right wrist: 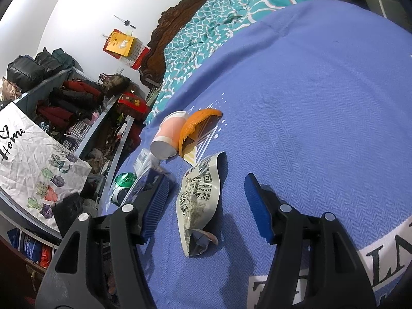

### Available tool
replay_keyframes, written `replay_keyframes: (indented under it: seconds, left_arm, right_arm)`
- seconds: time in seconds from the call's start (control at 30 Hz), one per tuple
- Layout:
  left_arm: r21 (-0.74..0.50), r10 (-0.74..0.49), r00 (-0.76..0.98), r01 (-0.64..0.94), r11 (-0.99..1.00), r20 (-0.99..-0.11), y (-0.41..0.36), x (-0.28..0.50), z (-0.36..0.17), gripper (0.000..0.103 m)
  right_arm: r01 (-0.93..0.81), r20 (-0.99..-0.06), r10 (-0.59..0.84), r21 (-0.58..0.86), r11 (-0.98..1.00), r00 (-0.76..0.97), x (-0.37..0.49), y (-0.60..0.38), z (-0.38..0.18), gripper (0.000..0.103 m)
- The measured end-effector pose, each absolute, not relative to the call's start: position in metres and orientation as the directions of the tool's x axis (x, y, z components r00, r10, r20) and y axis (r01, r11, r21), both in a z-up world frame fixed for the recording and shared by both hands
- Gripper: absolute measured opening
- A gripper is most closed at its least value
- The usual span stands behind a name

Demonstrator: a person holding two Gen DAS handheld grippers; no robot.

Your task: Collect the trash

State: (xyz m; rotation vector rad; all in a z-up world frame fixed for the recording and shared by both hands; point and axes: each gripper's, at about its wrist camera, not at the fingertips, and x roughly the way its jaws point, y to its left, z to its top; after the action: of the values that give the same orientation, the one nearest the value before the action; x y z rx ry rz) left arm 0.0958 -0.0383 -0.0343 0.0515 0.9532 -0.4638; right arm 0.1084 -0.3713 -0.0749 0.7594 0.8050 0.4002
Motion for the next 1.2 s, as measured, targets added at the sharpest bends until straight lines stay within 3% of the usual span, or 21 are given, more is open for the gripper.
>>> replay_keyframes:
  seconds: [0.23, 0.77, 0.9, 1.2]
  left_arm:
    - [-0.238, -0.399, 0.502, 0.355, 0.904, -0.767, -0.015, 0.074, -0.031, 0.055]
    - [-0.218, -0.380, 0.515, 0.347, 0.912, -0.768, -0.017, 0.074, -0.030, 0.056]
    - [-0.219, -0.374, 0.519, 0.335, 0.916, -0.768, -0.015, 0.075, -0.030, 0.065]
    - [-0.239, -0.386, 0.520, 0.328, 0.914, -0.762, -0.011, 0.077, -0.029, 0.062]
  right_arm:
    - [-0.042, -0.508, 0.580, 0.728, 0.684, 0.637, 0.109, -0.370, -0.075, 0.063]
    - [-0.037, -0.514, 0.572, 0.722, 0.690, 0.639, 0.108, -0.372, -0.076, 0.063]
    - [-0.038, -0.514, 0.572, 0.722, 0.691, 0.639, 0.108, -0.372, -0.076, 0.063]
    - [-0.037, -0.515, 0.571, 0.721, 0.692, 0.639, 0.107, -0.371, -0.076, 0.063]
